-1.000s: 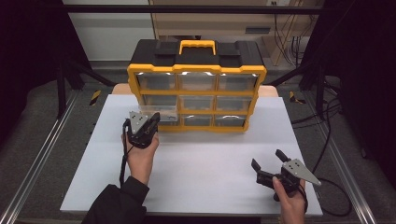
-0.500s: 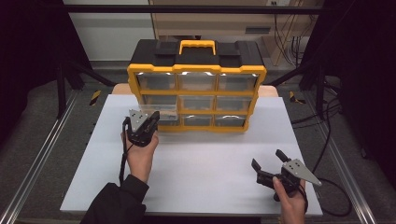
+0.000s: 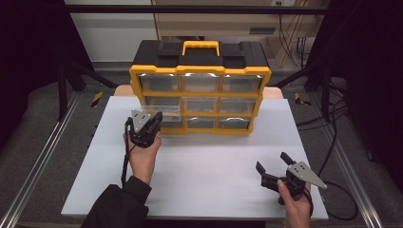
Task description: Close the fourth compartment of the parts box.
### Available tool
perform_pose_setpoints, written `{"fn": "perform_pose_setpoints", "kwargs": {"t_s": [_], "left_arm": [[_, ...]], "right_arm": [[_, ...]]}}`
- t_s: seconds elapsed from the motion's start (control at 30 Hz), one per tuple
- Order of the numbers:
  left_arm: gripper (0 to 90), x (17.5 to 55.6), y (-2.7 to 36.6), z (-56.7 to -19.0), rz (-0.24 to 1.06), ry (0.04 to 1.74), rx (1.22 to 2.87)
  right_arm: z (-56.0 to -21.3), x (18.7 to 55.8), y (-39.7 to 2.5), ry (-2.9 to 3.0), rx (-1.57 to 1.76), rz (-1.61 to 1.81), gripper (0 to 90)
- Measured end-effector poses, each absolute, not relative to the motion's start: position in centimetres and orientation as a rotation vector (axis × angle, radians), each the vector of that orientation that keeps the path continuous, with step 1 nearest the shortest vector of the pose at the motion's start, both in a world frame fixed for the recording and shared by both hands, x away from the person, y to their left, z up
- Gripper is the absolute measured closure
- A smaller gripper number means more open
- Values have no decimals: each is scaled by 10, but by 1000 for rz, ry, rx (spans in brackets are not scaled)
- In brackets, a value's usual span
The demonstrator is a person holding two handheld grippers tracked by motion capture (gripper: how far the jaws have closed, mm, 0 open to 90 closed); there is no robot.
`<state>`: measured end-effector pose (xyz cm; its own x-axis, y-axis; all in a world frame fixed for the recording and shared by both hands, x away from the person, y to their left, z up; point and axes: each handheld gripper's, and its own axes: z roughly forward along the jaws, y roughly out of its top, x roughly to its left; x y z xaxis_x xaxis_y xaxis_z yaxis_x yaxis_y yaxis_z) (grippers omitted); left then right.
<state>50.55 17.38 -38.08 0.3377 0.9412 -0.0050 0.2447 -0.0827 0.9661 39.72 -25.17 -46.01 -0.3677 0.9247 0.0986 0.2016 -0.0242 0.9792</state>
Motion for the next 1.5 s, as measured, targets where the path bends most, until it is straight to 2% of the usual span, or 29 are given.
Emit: {"fn": "perform_pose_setpoints", "kwargs": {"t_s": [1.5], "left_arm": [[900,517,176,-373,855,1080,1588]], "right_arm": [[-460,398,-248,1622,1183,1434,20]]}}
